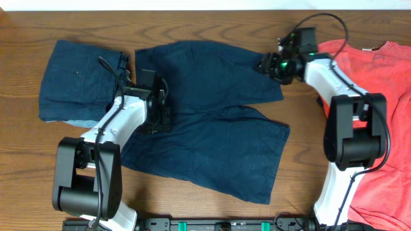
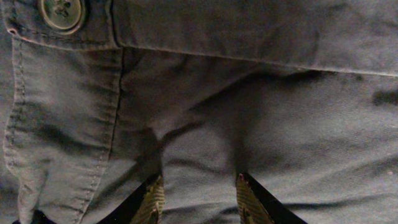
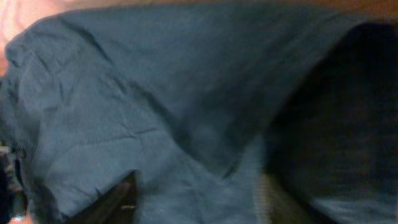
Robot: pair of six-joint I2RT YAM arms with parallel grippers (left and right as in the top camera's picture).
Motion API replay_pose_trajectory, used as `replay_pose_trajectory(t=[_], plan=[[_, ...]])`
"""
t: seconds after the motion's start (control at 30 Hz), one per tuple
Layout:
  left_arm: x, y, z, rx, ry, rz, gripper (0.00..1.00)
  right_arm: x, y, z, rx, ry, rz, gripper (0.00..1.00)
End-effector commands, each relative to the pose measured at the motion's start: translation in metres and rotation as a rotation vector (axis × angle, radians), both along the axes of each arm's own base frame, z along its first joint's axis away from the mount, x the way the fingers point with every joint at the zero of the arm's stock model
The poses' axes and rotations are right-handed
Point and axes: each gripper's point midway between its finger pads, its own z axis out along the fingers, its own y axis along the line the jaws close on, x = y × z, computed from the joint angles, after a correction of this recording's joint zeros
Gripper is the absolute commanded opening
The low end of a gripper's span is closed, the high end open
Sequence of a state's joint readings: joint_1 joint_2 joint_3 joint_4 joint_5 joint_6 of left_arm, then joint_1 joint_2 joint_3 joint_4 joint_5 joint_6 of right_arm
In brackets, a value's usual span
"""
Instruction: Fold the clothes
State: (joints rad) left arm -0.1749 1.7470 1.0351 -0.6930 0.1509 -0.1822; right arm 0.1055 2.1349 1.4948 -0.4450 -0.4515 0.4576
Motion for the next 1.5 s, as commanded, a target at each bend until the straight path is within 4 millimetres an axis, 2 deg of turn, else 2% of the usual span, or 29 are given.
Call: replay_pose_trajectory(t=[0.0,0.03,0.07,0.2,0.23,0.27,0.3,0.43,0.5,0.6,0.63,0.67,0.7,0.73,0.8,0.83,0.87,0.9,0.93,0.97,1.0,1.03,1.1,1.27,1.47], plan=[[-0.002,0.001,-0.002,0.006,0.010,-0.009,0.40,-0.003,-0.001,-0.011,-0.110,-0.004,-0.011,0.42],[-0.002,0.001,-0.002,0.006,0.010,-0.009,0.40,-0.003,-0.001,-0.014,-0.134,0.004,-0.036,0.35],[-0.002,0.001,-0.002,0.006,0.010,-0.009,0.40,-0.004,-0.002,-0.017,-0.149,0.012,-0.053,0.32],[-0.002,0.001,-0.002,0.006,0.010,-0.009,0.40,-0.007,0.004,-0.026,-0.146,0.047,-0.083,0.33],[-0.002,0.001,-0.002,0.006,0.010,-0.009,0.40,-0.008,0.005,-0.028,-0.143,0.054,-0.092,0.35],[-0.002,0.001,-0.002,0.006,0.010,-0.009,0.40,-0.007,0.005,-0.029,-0.137,0.060,-0.105,0.46],[-0.002,0.001,-0.002,0.006,0.009,-0.009,0.40,-0.006,0.005,-0.031,-0.133,0.060,-0.113,0.48],[-0.001,0.001,-0.002,0.006,0.005,-0.009,0.40,0.009,0.005,-0.030,-0.117,0.008,-0.137,0.46],[-0.001,0.001,-0.002,0.005,0.005,-0.009,0.40,0.015,0.006,-0.027,-0.108,-0.016,-0.143,0.40],[-0.001,0.001,-0.002,0.005,0.004,-0.009,0.40,0.016,0.009,-0.026,-0.078,-0.008,-0.166,0.07],[-0.001,0.001,-0.002,0.005,0.003,-0.009,0.40,0.015,0.012,-0.025,-0.060,-0.001,-0.165,0.01],[-0.001,0.001,-0.002,0.005,0.003,-0.009,0.40,0.014,0.017,-0.023,-0.024,0.012,-0.163,0.01],[-0.001,0.001,-0.002,0.005,0.003,-0.009,0.40,0.016,0.024,-0.018,0.031,0.012,-0.161,0.01],[-0.001,0.001,-0.002,0.005,0.003,-0.009,0.40,0.027,0.032,-0.006,0.099,-0.030,-0.160,0.01],[-0.001,0.001,-0.002,0.005,0.004,-0.009,0.40,0.069,0.028,0.037,0.216,-0.244,-0.175,0.01],[-0.001,0.001,-0.002,0.005,0.004,-0.009,0.40,0.098,0.010,0.070,0.256,-0.408,-0.234,0.08],[-0.001,0.001,-0.002,0.005,0.004,-0.009,0.40,0.120,-0.016,0.094,0.250,-0.537,-0.321,0.40],[-0.001,0.001,-0.002,0.005,0.004,-0.009,0.40,0.136,-0.051,0.108,0.217,-0.632,-0.459,0.45],[-0.001,0.001,-0.002,0.005,0.004,-0.009,0.40,0.142,-0.074,0.114,0.210,-0.657,-0.558,0.44],[-0.001,0.001,-0.002,0.006,0.005,-0.009,0.40,0.144,-0.092,0.114,0.204,-0.660,-0.627,0.52],[-0.002,0.001,-0.002,0.006,0.008,-0.009,0.40,0.145,-0.105,0.113,0.198,-0.658,-0.647,0.73],[-0.003,0.001,-0.002,0.007,0.011,-0.009,0.40,0.143,-0.111,0.111,0.209,-0.644,-0.631,0.99],[-0.003,0.001,-0.002,0.007,0.012,-0.009,0.40,0.136,-0.111,0.102,0.248,-0.584,-0.540,0.99],[-0.002,0.001,-0.002,0.006,0.008,-0.009,0.40,0.099,-0.101,0.059,0.270,-0.365,-0.329,0.99],[0.002,0.000,0.004,0.002,0.003,-0.009,0.40,0.043,-0.065,0.014,0.227,-0.135,-0.113,0.99]])
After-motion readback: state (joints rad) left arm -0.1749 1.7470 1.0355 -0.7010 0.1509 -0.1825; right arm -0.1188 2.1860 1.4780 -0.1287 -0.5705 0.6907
